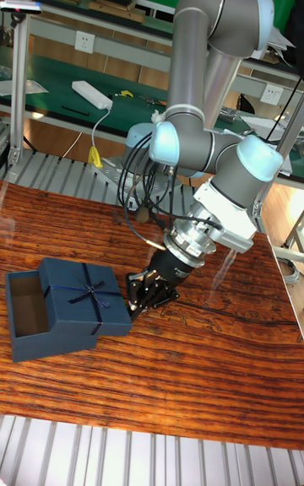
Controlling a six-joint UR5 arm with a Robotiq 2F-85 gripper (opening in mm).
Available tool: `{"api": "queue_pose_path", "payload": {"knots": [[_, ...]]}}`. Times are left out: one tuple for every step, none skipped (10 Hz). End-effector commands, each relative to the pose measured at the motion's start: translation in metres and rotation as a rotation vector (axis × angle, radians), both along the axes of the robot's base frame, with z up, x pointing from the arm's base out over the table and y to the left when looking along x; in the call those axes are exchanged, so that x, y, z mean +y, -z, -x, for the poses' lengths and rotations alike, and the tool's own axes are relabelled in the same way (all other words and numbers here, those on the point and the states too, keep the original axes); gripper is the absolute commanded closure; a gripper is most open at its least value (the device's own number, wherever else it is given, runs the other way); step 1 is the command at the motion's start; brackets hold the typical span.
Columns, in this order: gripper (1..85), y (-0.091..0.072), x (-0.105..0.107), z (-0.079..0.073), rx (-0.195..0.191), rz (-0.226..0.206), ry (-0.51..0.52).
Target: Slide the outer casing onto the gift box
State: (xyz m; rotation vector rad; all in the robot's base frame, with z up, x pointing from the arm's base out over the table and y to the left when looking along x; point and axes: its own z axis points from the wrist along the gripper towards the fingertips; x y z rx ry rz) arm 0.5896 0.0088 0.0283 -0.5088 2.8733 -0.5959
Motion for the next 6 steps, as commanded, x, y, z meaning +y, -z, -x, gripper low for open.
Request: {"api": "queue_pose_path", "payload": {"knots": [[84.7, 0.01, -0.002, 0.0, -0.007, -0.032, 0.008], [84.7, 0.011, -0.003, 0.0, -0.01, -0.03, 0.008], [84.7, 0.01, -0.005, -0.001, -0.014, -0.023, 0.007], [84.7, 0.009, -0.006, -0.003, -0.022, -0.015, 0.004], [84.7, 0.007, -0.006, -0.006, -0.027, -0.011, 0.001], [84.7, 0.002, -0.014, -0.011, -0.037, 0.028, -0.011]]}}
